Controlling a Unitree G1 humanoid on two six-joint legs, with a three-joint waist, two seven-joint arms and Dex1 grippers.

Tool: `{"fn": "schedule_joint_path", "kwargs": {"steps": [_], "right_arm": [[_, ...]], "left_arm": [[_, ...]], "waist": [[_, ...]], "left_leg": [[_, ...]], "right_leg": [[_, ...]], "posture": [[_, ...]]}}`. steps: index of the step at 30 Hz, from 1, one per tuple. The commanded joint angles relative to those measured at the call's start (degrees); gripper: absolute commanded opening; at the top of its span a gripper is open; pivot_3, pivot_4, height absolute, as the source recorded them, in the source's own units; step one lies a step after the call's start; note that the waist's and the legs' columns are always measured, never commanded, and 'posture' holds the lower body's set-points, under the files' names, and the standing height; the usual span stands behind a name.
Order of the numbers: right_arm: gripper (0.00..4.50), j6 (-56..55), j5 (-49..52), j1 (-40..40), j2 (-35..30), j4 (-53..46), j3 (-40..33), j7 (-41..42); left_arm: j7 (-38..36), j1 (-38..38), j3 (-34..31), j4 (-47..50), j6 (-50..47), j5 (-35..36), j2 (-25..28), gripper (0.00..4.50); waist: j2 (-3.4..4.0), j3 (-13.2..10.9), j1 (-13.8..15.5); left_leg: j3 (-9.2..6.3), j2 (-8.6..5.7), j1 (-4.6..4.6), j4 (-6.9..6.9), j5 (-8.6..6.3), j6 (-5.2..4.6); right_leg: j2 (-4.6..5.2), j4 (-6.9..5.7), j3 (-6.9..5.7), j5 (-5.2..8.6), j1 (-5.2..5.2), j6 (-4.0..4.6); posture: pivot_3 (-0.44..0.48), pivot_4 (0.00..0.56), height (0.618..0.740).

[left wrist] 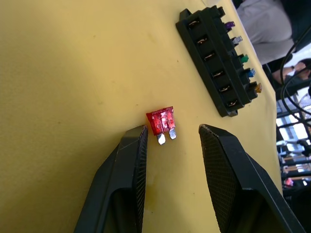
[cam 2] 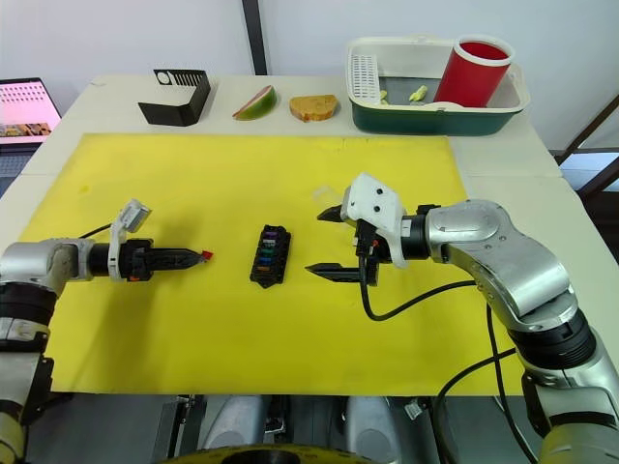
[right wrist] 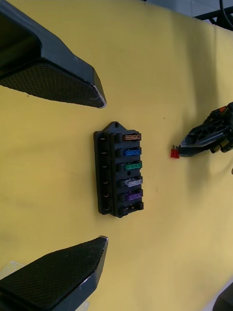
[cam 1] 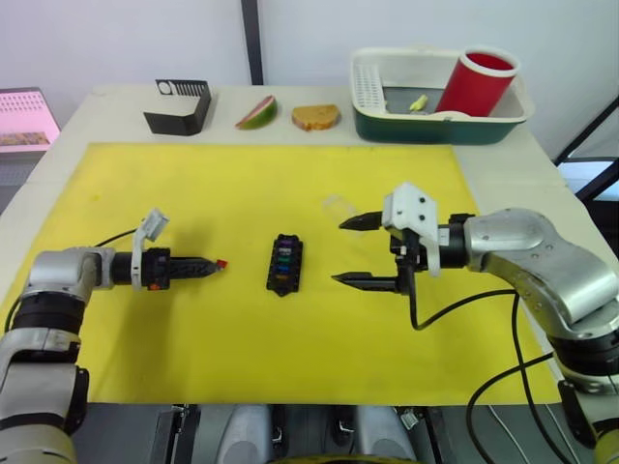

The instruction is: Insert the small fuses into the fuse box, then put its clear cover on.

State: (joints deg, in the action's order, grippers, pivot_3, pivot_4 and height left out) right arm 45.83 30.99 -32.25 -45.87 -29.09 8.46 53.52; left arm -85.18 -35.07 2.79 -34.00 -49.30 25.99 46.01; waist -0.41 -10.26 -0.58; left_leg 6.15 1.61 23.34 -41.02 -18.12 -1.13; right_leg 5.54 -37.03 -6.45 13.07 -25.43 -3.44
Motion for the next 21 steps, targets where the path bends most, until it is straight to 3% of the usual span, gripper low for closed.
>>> {"fn": "schedule_joint_path", "kwargs": {"steps": [1, 3, 21], "right_arm": [[4.5, -0.75, -0.05, -0.13, 0.23, -1.65, -0.54, -0.25], [4.5, -0.71, -0.03, 0.06, 0.25, -1.91, -0.42, -0.31], [4.5, -1.06, -0.77, 0.03, 0.78, -1.53, 0.31, -0.49]], "left_arm": [[1.67, -0.42, -1.15, -1.19, -0.26, -0.57, -0.04, 1.53], [1.75, -0.34, -1.19, -1.07, -0.16, -0.58, -0.25, 1.0], [1.75, 0.52, -1.24, 2.78, -0.45, 0.12, -1.43, 1.0]], "waist": [[0.0, 0.0, 0.01], [0.0, 0.0, -0.02], [0.0, 0.0, 0.12]], "left_leg": [[0.0, 0.0, 0.0, 0.0, 0.0, 0.0], [0.0, 0.0, 0.0, 0.0, 0.0, 0.0], [-0.01, -0.01, 0.0, -0.02, 0.0, 0.0]], "right_leg": [[0.0, 0.0, 0.0, 0.0, 0.0, 0.0], [0.0, 0.0, 0.0, 0.0, 0.0, 0.0], [0.02, -0.01, 0.0, 0.0, 0.01, 0.0]], "posture": [[0.0, 0.15, 0.74], [0.0, 0.15, 0.74], [0.0, 0.15, 0.74]]}}
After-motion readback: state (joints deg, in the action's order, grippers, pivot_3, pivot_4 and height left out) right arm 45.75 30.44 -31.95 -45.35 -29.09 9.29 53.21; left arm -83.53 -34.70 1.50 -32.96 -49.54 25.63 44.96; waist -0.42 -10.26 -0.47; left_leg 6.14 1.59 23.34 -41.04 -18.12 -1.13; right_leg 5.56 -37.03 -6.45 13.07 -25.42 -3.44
